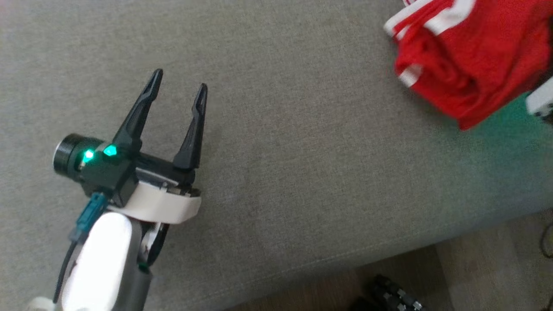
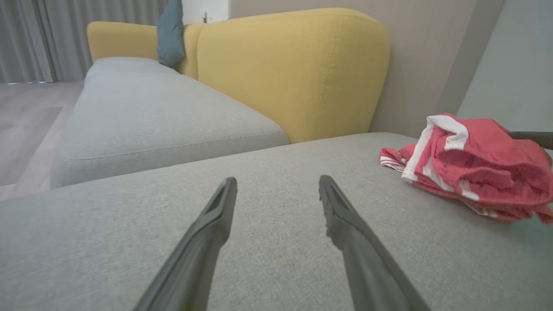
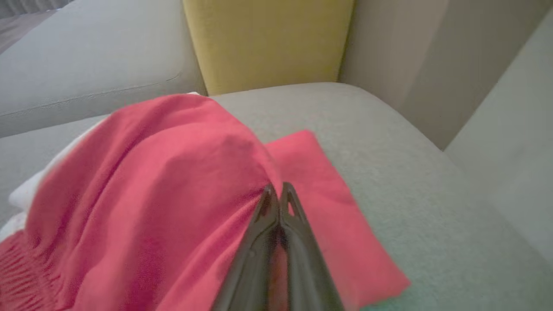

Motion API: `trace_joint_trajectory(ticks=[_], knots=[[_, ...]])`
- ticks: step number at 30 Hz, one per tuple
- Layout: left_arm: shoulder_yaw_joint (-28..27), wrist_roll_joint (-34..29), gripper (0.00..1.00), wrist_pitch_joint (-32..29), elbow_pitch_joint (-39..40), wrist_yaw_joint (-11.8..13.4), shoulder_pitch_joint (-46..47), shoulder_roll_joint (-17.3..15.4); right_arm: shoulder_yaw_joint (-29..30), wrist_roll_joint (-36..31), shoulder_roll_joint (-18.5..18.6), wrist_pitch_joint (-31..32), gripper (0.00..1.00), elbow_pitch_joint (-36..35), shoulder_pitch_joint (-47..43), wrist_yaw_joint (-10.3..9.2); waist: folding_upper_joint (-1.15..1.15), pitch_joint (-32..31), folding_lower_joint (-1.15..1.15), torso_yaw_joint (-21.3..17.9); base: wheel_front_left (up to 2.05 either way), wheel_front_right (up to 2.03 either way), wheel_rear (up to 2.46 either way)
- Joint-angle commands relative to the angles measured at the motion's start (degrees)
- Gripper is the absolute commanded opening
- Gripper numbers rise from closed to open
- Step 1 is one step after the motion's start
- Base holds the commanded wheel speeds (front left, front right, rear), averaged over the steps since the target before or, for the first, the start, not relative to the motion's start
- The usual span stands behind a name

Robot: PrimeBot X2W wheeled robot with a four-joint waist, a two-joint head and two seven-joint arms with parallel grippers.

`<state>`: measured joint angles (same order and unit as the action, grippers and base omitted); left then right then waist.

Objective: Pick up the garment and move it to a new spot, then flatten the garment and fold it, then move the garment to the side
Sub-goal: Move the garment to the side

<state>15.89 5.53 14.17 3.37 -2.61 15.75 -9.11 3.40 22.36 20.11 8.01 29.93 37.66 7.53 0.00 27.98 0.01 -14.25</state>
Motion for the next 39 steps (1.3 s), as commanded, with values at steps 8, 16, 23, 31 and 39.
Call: trace_joint_trajectory(ticks=[8,16,23,31,39], knots=[[-0.05,-0.91,1.0,-0.51,2.64,-1.08,3.71,-1.7,9.05,-1.23,-1.93,-1.49,0.0,-0.87,1.53,-0.04,0.0,4.2,-0.01,-1.59,0.0,0.0,0.0],[0.79,-0.85,1.0,-0.68,2.34,-1.49,4.44,-2.49,15.29,-3.04,-4.6,-2.44,0.69,-0.41,1.02,-0.04,0.0,5.41,-0.01,-1.87,0.0,0.0,0.0],[0.44,0.01,1.0,-0.33,1.0,-1.09,3.82,-2.56,17.44,-5.87,-5.56,-6.1,1.0,-2.32,-2.38,-0.04,0.0,3.38,-0.01,-1.2,0.0,0.0,0.0],[-1.09,1.76,1.0,0.47,-1.17,1.16,0.74,-1.27,14.58,-15.33,-10.82,-12.75,1.0,-18.23,-14.31,-0.04,0.0,-3.94,-0.01,2.61,0.0,0.0,0.0],[-3.14,3.33,1.0,0.76,-2.78,3.44,-2.64,-0.04,3.47,-17.68,-16.4,-12.89,1.0,-30.39,-25.3,-0.04,0.0,-9.6,-0.01,8.34,0.0,0.0,0.0]])
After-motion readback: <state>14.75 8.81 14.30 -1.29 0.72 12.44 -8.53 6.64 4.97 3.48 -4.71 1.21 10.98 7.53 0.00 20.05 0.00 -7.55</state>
